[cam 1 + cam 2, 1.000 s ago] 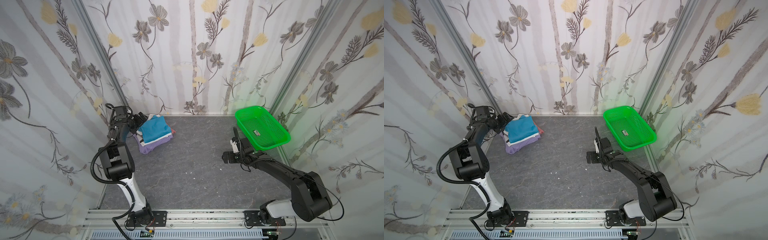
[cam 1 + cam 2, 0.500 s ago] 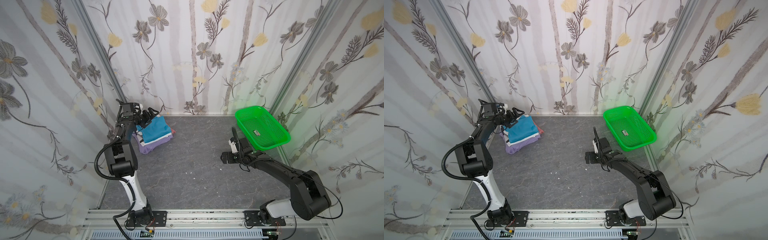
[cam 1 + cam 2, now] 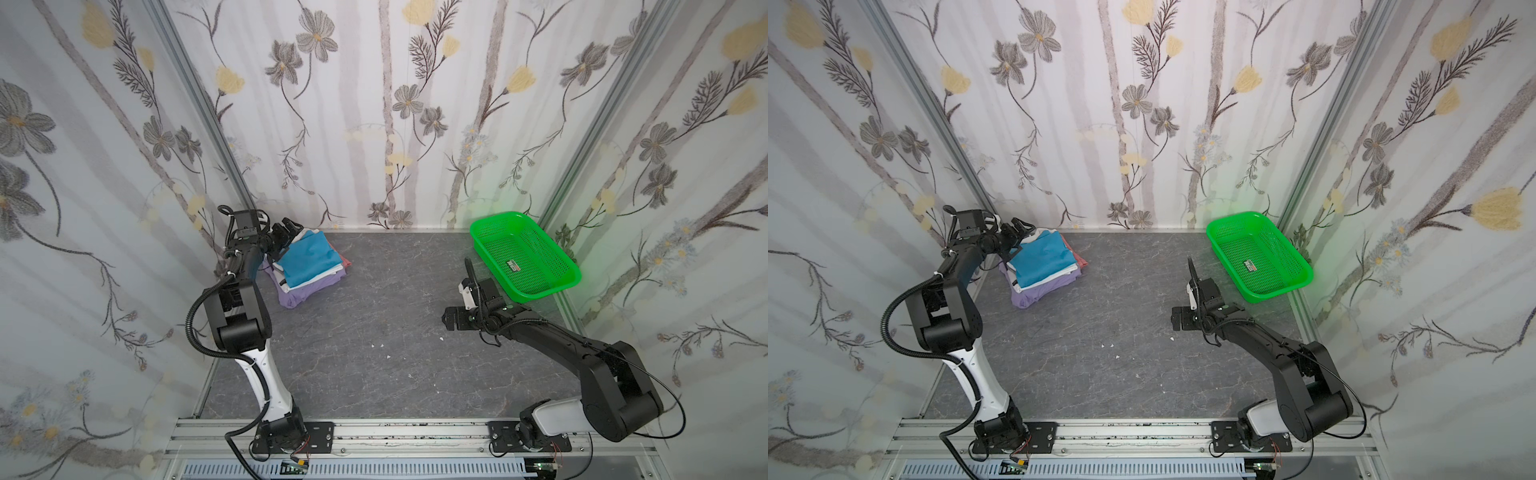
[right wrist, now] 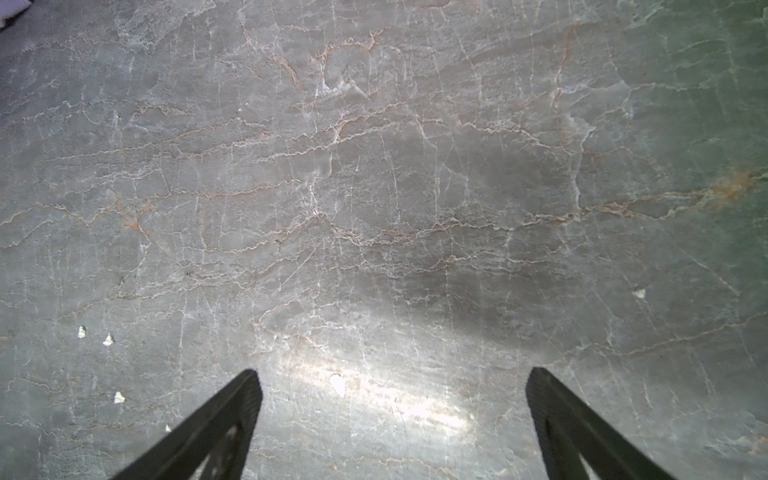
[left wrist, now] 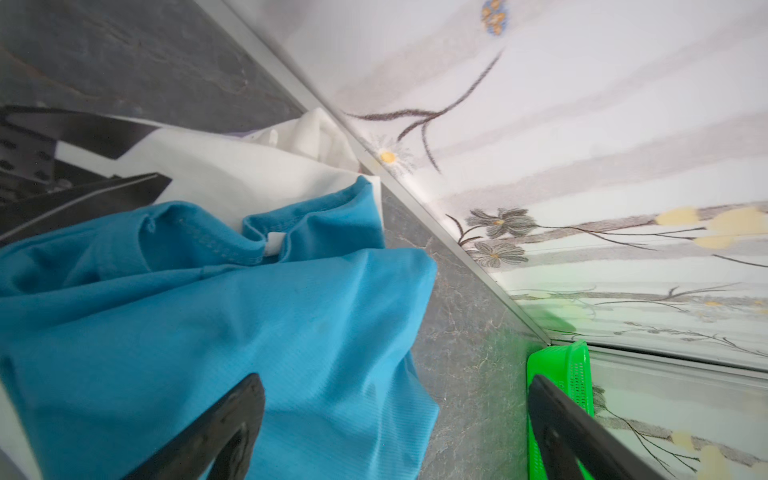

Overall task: Fold and stack the t-shirts
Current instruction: 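Lower the turquoise bundle onto the folded shirt stack with the left gripper, then open the left gripper and adjust the bundle on top of the stack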

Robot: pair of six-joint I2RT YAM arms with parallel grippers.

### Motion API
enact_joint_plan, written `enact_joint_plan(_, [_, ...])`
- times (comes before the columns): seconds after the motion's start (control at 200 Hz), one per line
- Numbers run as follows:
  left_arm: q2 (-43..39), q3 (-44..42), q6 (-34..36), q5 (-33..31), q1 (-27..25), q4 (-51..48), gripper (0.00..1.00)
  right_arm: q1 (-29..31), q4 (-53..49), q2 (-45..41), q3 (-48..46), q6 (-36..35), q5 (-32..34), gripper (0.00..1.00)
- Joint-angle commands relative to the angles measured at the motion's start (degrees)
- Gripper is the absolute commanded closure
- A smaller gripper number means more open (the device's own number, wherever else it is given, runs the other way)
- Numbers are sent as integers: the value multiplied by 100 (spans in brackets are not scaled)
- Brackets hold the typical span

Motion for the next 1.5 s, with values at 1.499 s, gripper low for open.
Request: enact_joint_plan(1.499, [2825, 3030, 1116, 1152, -439, -894, 0, 58, 72, 58, 165, 119, 117, 0])
